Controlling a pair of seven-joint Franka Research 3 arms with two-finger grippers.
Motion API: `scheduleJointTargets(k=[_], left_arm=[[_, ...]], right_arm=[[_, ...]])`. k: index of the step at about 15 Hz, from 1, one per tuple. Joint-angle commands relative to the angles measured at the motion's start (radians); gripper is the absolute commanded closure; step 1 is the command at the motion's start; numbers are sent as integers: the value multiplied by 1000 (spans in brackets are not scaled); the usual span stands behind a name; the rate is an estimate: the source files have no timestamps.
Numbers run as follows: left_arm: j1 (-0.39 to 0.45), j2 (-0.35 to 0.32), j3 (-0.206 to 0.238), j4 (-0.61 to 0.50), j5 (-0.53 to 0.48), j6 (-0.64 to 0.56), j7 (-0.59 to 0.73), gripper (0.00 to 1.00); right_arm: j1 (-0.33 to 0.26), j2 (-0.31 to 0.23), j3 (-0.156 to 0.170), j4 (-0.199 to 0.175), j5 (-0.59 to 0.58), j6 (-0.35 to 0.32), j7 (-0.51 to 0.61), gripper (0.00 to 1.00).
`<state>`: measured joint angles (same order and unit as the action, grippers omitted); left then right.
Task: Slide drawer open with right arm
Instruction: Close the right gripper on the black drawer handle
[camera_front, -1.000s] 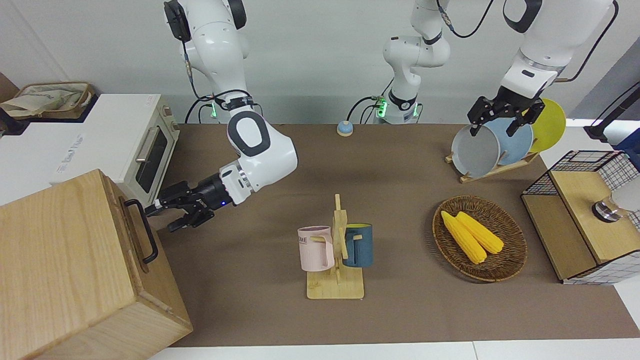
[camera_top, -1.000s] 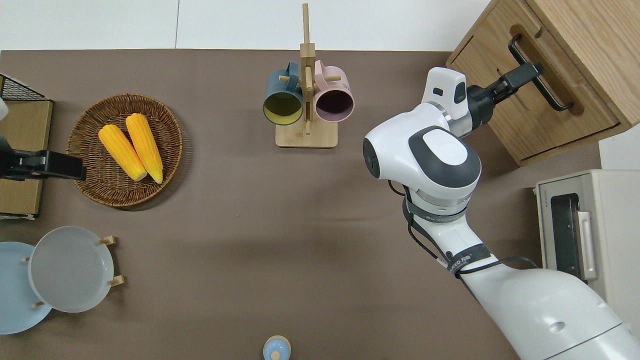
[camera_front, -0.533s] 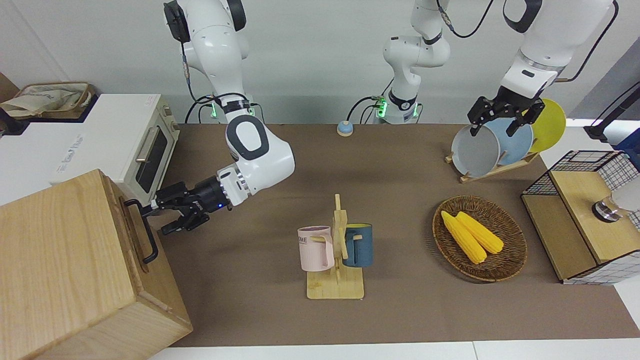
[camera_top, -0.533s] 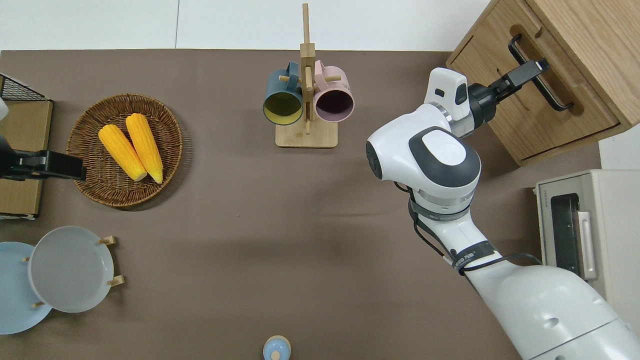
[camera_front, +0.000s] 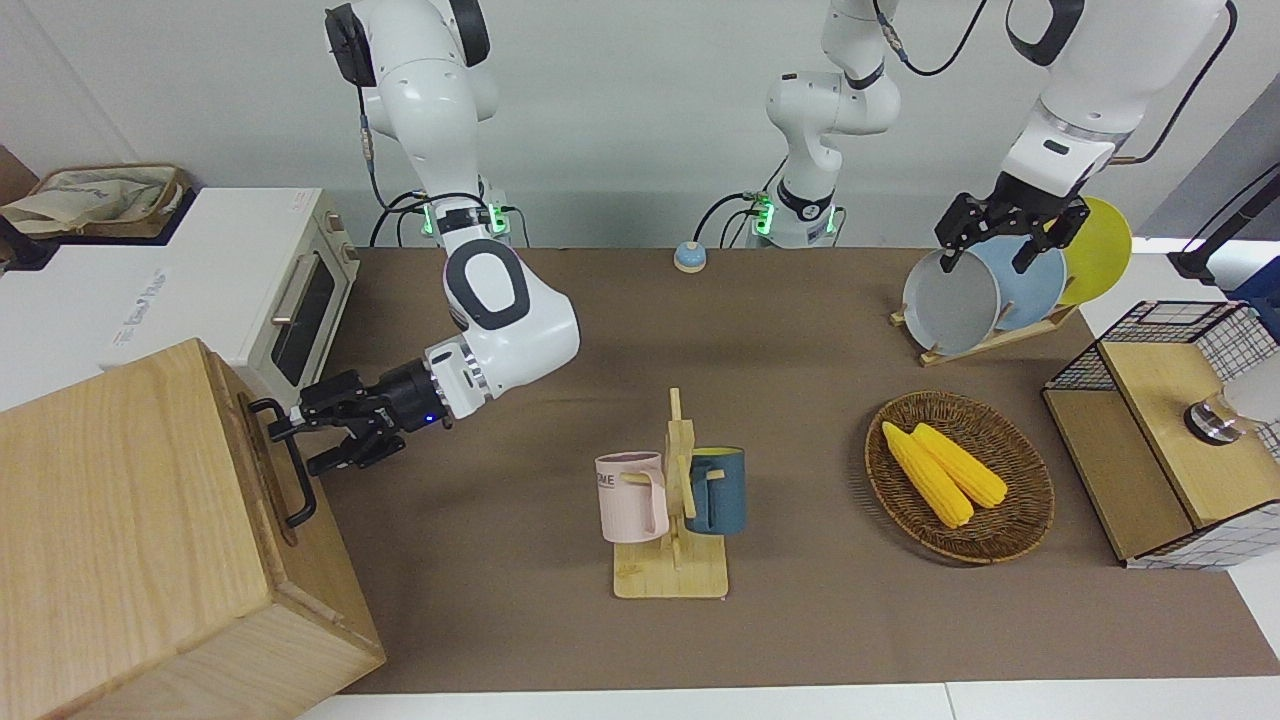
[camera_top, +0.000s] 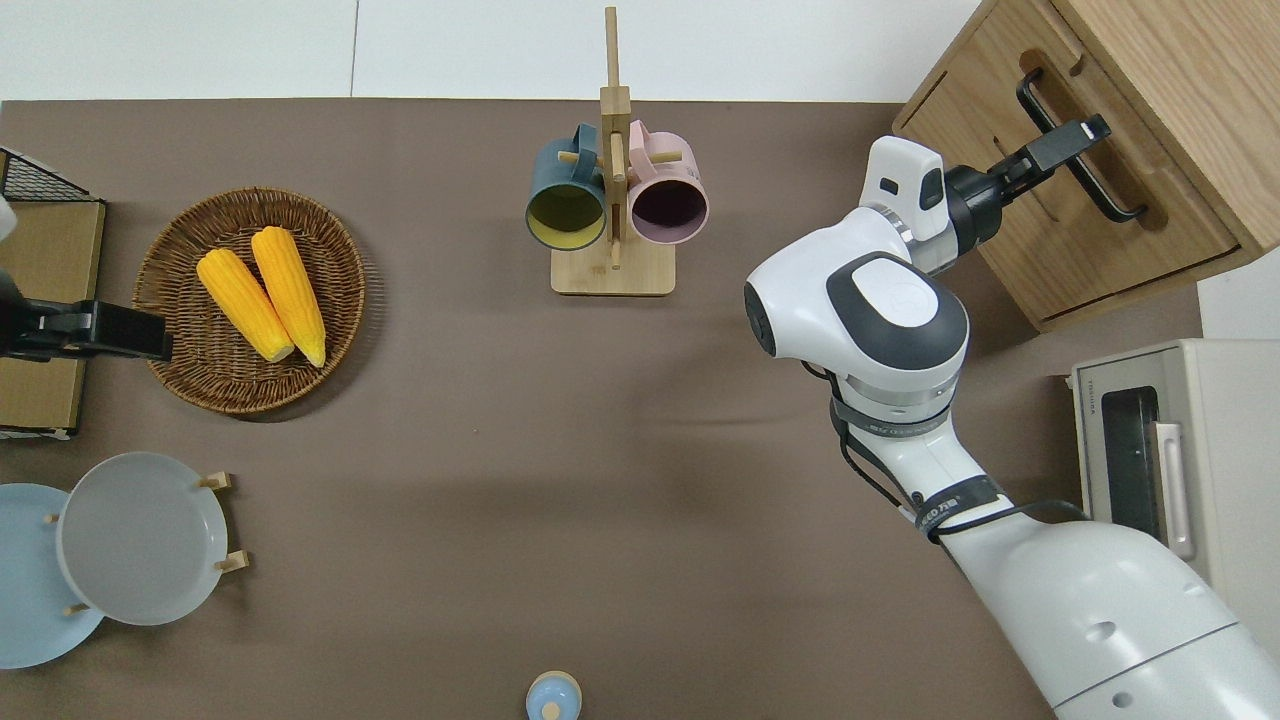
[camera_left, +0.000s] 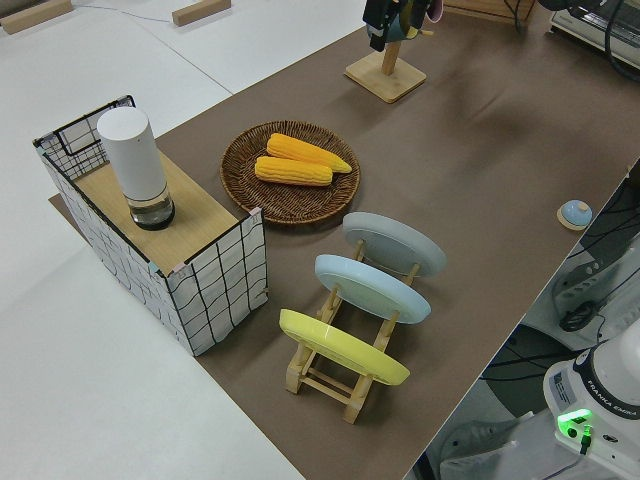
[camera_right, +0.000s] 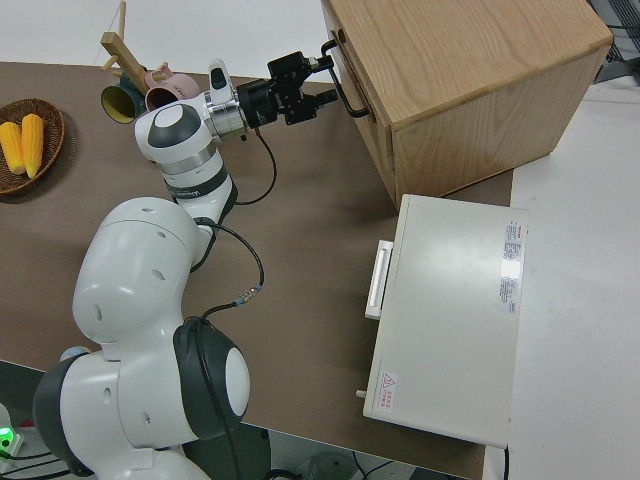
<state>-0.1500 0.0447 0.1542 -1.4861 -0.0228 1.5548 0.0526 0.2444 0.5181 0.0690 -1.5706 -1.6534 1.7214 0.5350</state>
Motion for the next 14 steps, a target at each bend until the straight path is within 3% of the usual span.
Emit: scheduleJointTargets(k=[1,2,4,9,14], left_arm=[[-17,12,16,20,14,1,6,2],[-17,12,16,20,15,1,6,2],[-17,12,16,20,15,1,6,2],[-17,12,16,20,14,1,6,5],[-17,12,16,20,14,1,6,2]], right_arm=[[-16,-1,9,-13,-40,4,17,616],[-14,0,9,-14,-39,1,17,779],[-14,-1,9,-22,-39,-3,17,948],[1,-1,9,-42,-42,-14,25,1000],[45,-4,9,-57,-39,-89,31,1000]])
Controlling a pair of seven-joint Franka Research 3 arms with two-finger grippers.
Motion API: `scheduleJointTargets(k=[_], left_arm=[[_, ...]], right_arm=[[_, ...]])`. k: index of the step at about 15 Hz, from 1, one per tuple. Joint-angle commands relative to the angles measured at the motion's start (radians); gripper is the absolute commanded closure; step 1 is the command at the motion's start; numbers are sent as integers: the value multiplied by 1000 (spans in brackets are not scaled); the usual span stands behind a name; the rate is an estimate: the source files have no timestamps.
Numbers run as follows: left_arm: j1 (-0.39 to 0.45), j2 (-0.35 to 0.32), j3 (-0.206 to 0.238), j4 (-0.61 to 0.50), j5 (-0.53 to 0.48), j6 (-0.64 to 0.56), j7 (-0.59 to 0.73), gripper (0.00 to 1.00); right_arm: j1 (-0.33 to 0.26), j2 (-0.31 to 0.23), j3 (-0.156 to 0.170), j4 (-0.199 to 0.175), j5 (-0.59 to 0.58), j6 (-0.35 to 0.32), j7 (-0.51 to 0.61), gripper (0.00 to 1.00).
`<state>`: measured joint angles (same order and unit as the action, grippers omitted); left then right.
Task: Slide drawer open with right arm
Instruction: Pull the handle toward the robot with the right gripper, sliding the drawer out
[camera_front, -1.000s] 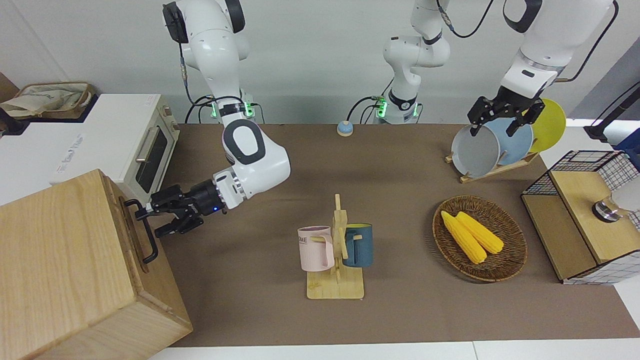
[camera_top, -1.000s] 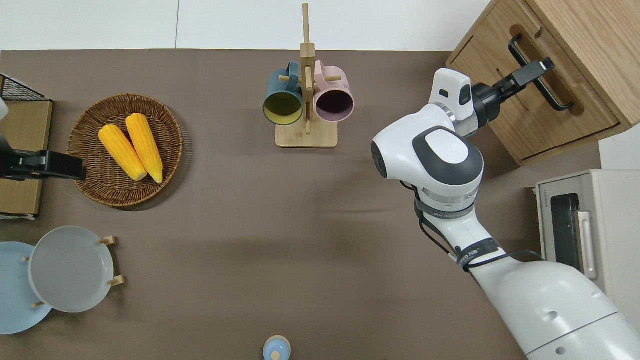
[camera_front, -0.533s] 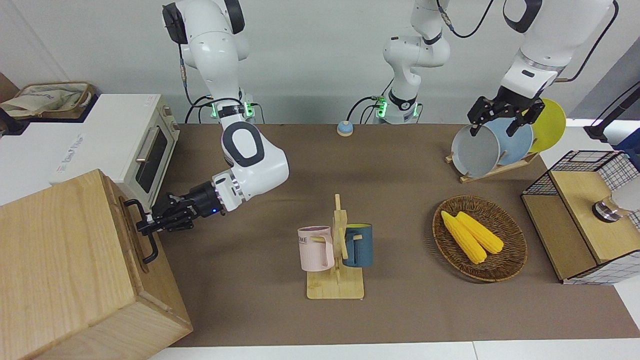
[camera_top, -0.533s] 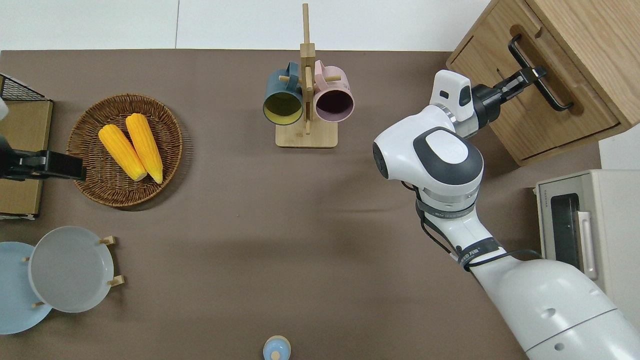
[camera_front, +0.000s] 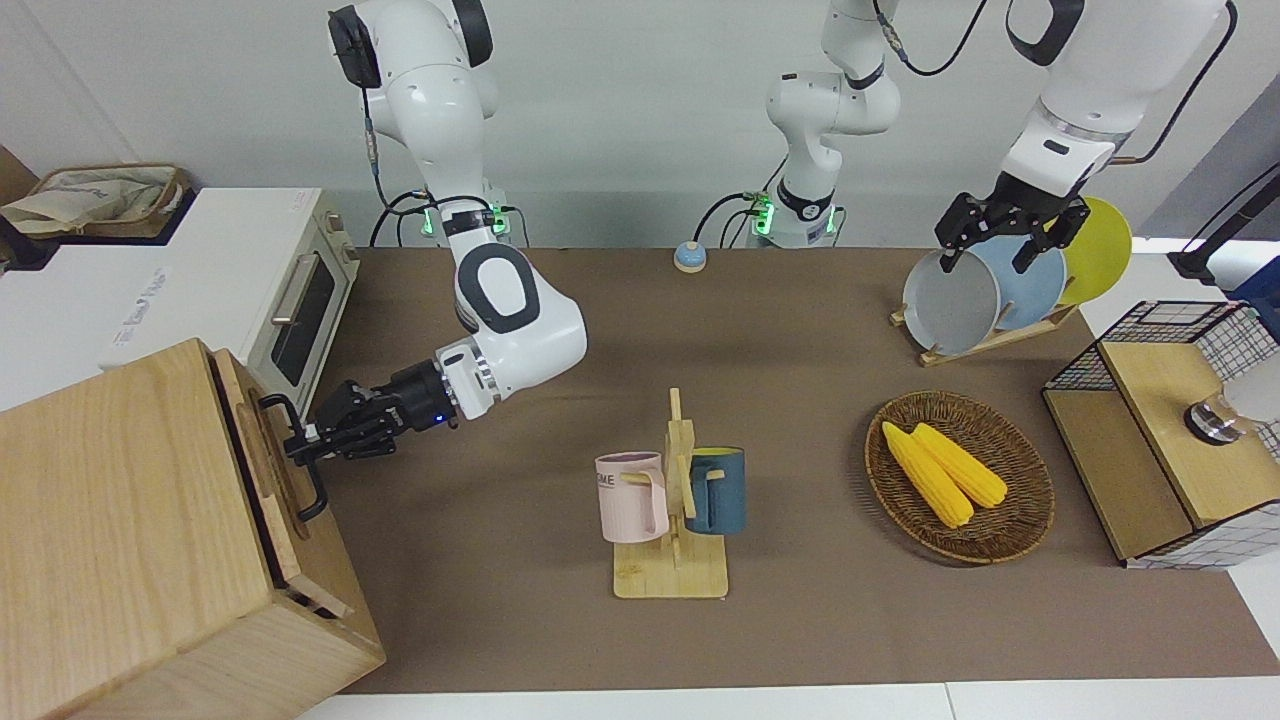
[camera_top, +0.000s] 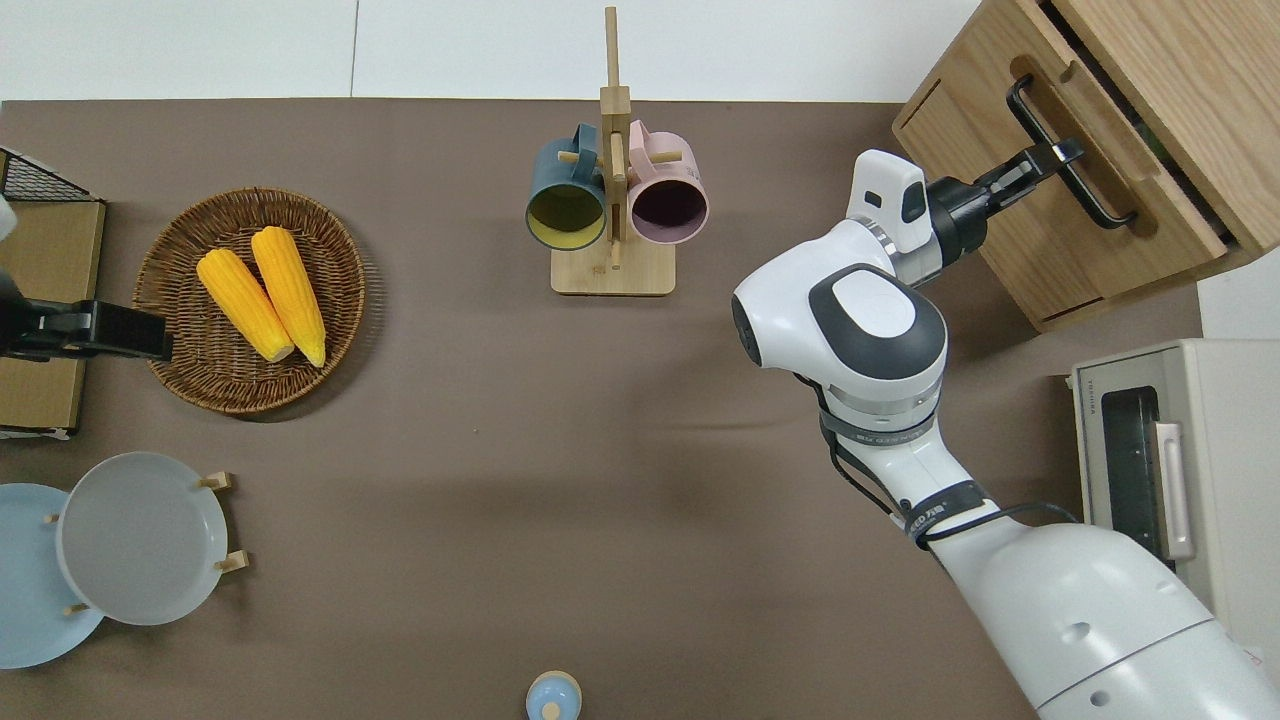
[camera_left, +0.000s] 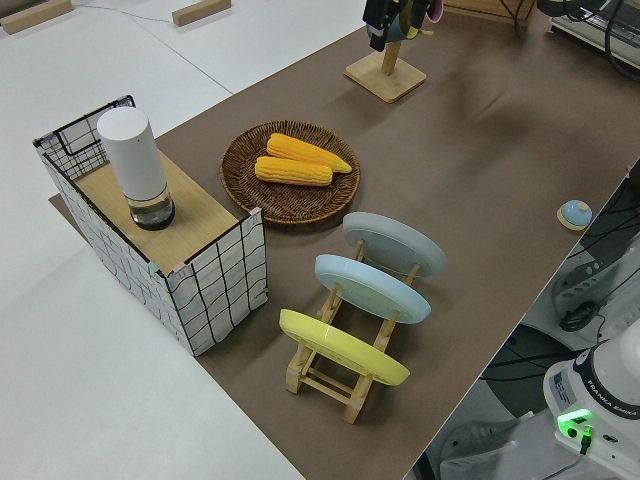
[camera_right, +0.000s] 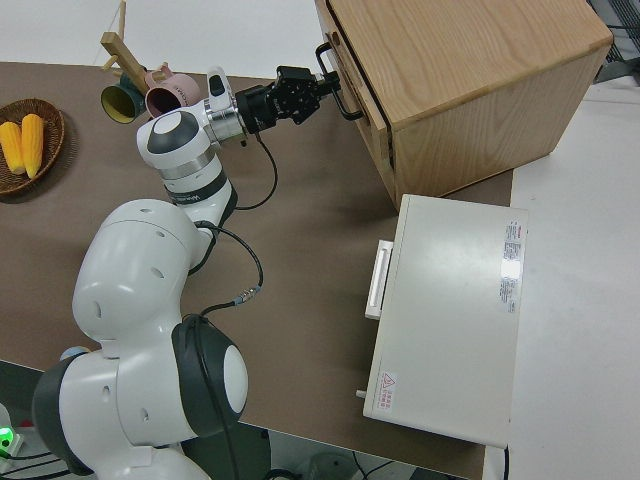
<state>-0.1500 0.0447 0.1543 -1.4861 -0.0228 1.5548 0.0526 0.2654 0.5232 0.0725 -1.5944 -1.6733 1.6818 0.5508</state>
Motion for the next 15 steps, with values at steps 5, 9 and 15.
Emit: scheduleJointTargets(k=[5,9,15], left_arm=[[-17,12,16,20,15,1,6,2],[-17,12,16,20,14,1,6,5],[-17,12,16,20,14,1,6,2]], right_arm=[[104,-15,7,-30,61,-122,15,1000],[158,-20,10,-22,121,-162,15,1000],[236,-20,10,-18,161,-200,14,1000]])
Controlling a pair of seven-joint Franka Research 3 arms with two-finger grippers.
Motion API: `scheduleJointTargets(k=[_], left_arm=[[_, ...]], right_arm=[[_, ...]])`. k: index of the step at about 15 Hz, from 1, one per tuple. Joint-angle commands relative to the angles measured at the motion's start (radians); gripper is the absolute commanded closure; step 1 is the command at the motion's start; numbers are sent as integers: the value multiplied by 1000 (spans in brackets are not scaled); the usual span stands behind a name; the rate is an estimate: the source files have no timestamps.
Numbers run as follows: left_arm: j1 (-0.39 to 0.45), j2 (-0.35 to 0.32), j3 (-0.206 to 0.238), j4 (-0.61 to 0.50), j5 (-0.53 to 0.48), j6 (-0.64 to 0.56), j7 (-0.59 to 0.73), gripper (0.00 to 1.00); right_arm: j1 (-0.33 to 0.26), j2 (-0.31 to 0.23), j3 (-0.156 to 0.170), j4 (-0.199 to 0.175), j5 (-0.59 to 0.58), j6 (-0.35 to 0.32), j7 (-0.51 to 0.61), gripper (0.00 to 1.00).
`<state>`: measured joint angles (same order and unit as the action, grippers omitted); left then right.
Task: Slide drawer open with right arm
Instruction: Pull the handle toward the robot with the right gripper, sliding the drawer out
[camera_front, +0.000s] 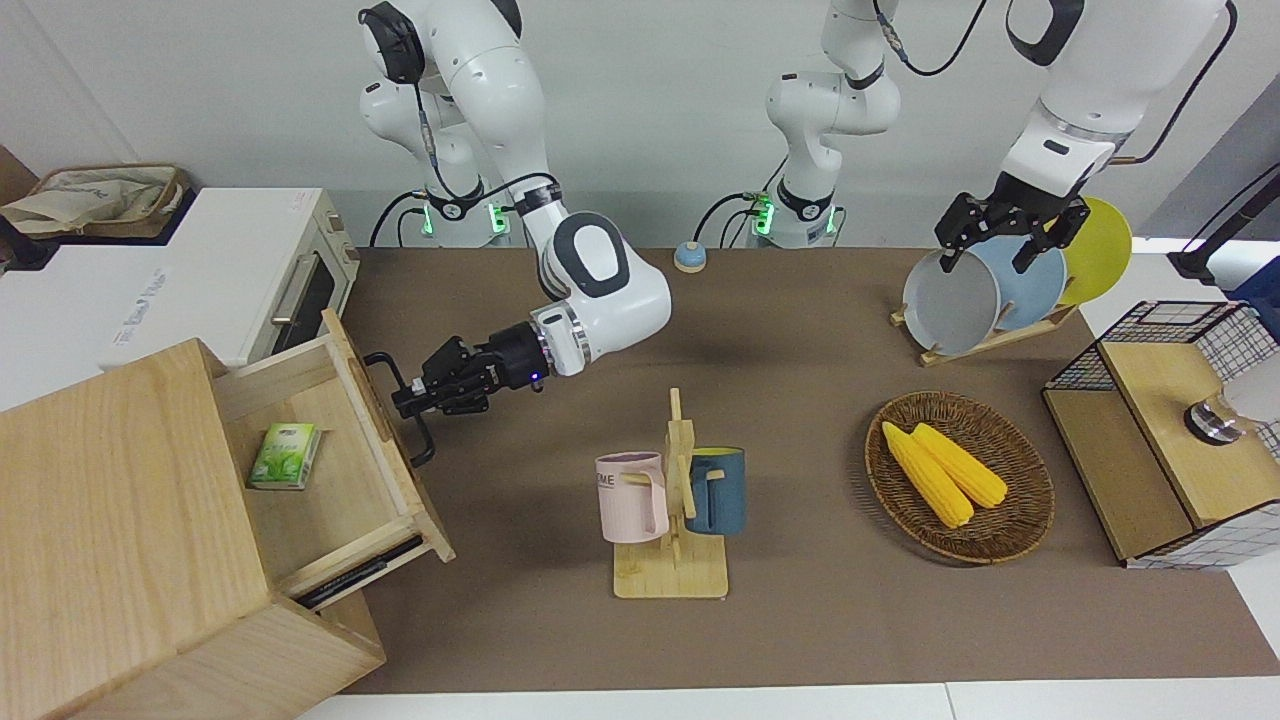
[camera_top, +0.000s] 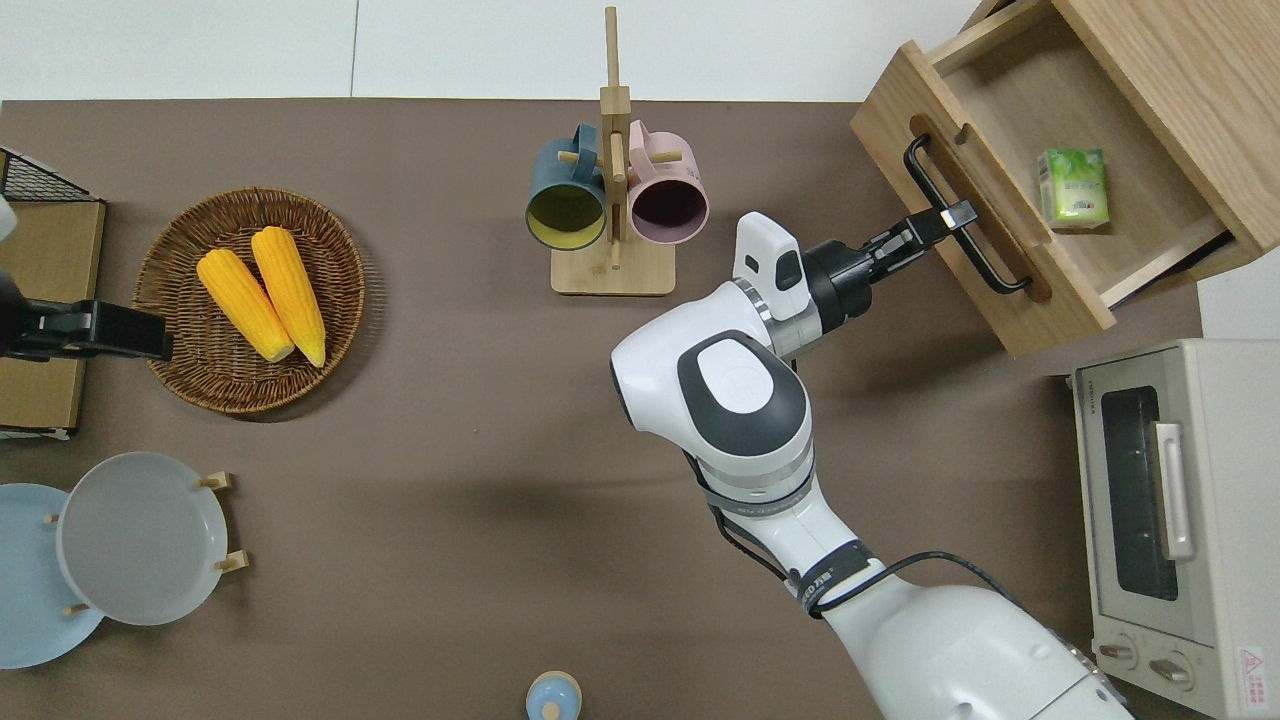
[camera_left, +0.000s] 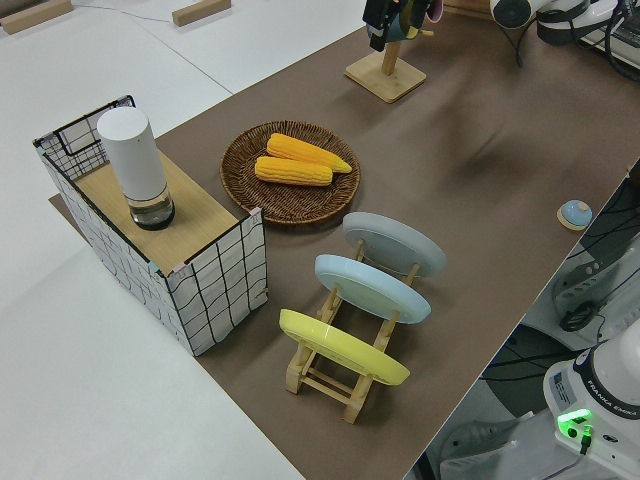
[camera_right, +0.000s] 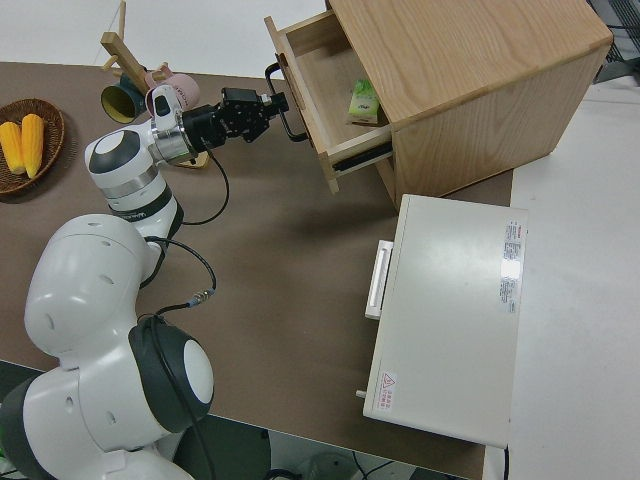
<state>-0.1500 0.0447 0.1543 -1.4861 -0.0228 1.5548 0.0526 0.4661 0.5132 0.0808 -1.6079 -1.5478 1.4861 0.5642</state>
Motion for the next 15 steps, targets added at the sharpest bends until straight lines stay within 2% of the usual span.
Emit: scheduleJointTargets(k=[1,8,12,15], left_arm=[[-17,12,16,20,15,1,6,5],[-17,12,16,20,14,1,6,2],[-17,12,16,20,14,1,6,2],[-17,12,16,20,15,1,6,5]], right_arm=[[40,-10,2,-1,40,-20,0,1000],[132,-9,2,10,84,-107,-4,1000],[166,-9,8,32,84,-107,-3,1000],[195,-9,10,34,84,-107,-3,1000]])
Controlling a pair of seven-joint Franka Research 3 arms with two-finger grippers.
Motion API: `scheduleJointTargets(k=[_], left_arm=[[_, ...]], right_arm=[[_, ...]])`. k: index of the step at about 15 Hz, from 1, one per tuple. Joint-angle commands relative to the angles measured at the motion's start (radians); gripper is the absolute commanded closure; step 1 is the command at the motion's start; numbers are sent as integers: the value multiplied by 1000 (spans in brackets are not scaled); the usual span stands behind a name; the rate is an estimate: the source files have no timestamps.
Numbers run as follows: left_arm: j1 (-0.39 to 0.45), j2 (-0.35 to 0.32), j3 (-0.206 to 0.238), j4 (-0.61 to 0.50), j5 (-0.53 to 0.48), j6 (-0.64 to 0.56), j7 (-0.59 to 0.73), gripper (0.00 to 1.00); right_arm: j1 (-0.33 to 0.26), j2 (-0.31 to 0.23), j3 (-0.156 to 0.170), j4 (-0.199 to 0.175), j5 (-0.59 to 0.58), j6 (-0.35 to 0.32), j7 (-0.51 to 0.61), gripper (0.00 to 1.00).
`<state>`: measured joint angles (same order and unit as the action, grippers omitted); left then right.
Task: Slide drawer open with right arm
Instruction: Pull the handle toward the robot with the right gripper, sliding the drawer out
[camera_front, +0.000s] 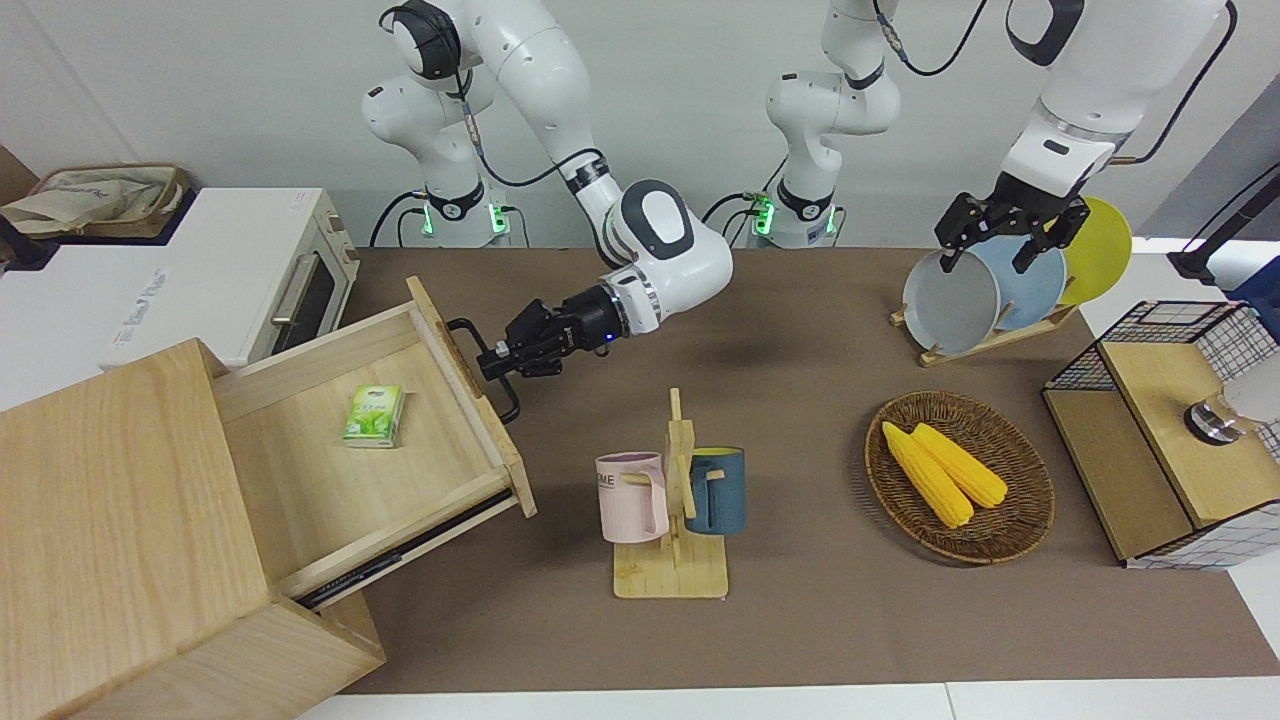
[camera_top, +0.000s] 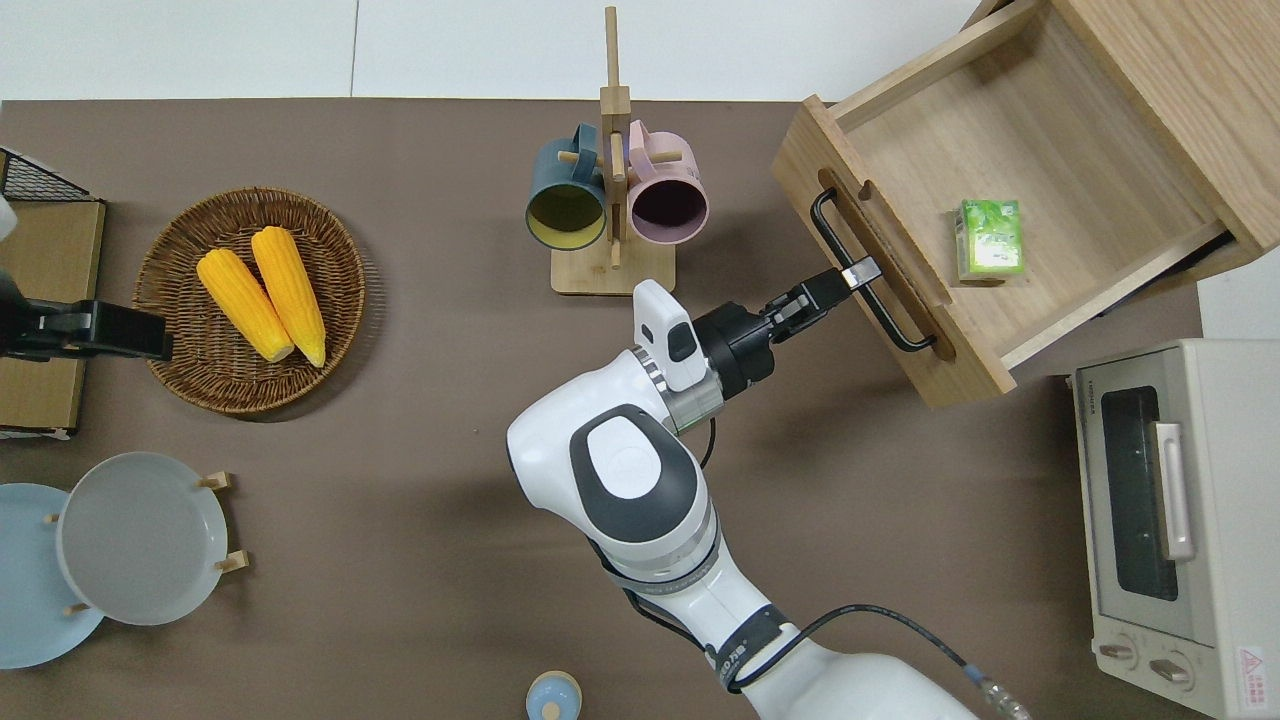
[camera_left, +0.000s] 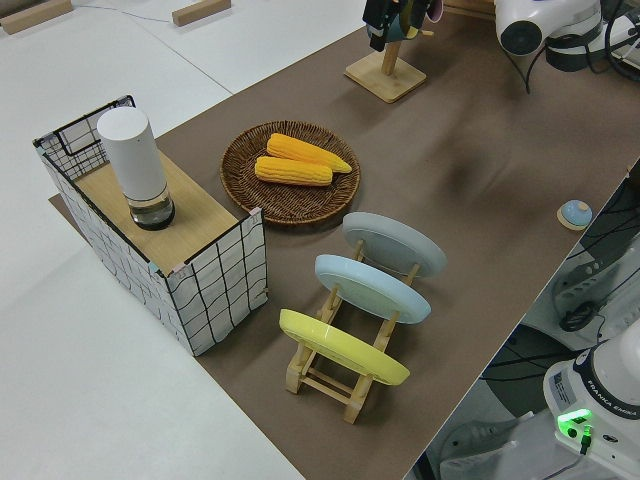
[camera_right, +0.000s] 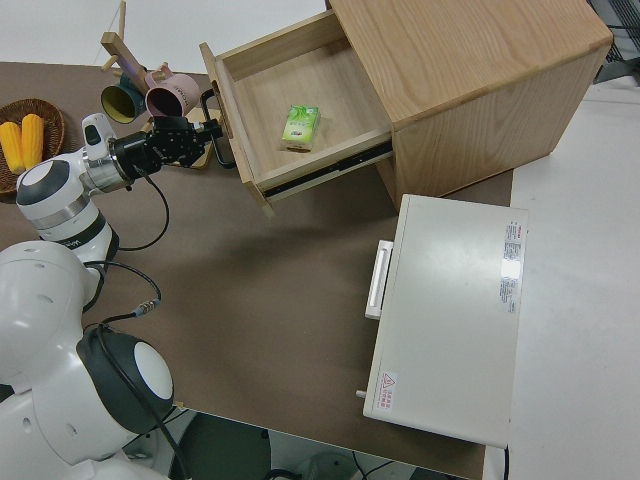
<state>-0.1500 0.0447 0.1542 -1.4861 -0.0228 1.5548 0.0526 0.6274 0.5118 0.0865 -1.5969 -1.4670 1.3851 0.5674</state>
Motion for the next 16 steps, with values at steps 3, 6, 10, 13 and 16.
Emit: scheduleJointTargets(k=[3,6,10,13,16], left_arm=[[-17,12,16,20,15,1,6,5],[-17,12,16,20,15,1,6,5],[-17,12,16,20,15,1,6,5],[-17,12,16,20,14,1,6,2],[-17,12,16,20,14,1,6,5]], right_arm=[[64,-6,6,23,4,-9,-3,1000],[90,-6,4,23,4,-12,-3,1000],[112,-6,4,25,2,-12,-6,1000],[117,-6,4,25,2,-12,-12,1000],[115,-6,4,25,4,-12,-11,999]])
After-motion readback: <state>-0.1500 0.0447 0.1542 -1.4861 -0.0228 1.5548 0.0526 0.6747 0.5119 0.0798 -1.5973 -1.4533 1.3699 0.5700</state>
